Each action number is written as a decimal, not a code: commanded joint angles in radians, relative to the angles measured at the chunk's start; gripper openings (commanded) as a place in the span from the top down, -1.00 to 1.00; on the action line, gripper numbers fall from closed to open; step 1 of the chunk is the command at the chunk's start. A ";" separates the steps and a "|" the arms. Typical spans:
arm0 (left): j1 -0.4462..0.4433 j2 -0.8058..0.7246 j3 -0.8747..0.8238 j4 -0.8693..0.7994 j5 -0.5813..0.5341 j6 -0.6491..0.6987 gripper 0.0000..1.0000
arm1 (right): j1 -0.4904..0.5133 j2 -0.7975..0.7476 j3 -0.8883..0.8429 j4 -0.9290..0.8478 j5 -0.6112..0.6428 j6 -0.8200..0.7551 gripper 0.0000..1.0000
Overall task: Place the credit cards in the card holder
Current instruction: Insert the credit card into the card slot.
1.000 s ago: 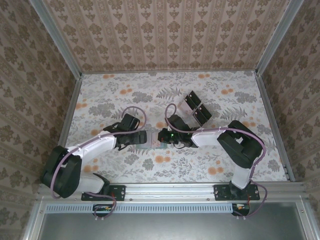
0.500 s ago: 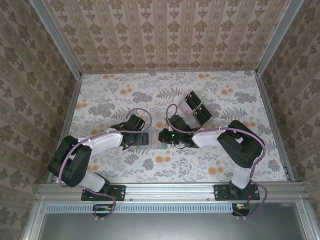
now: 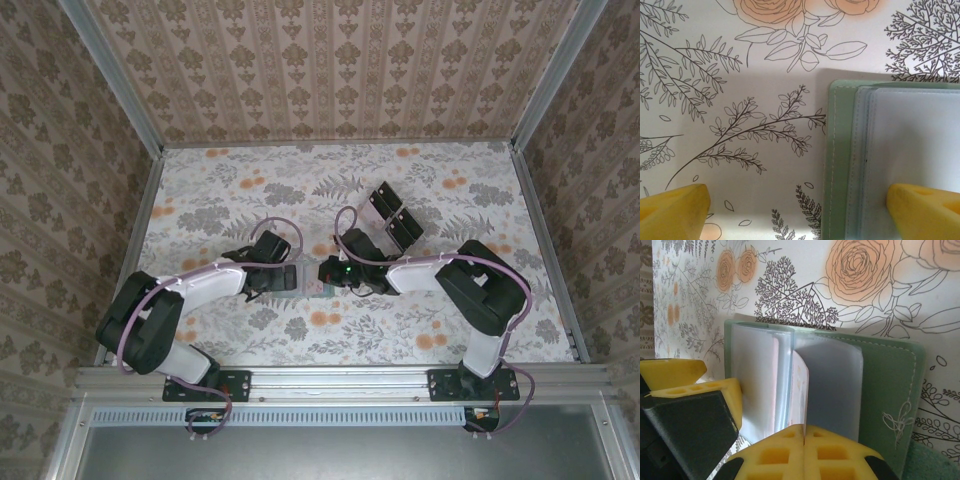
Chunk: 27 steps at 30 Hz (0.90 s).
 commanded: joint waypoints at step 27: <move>0.007 0.003 -0.069 -0.025 -0.025 -0.016 -1.00 | 0.006 0.064 -0.126 0.499 0.109 0.103 1.00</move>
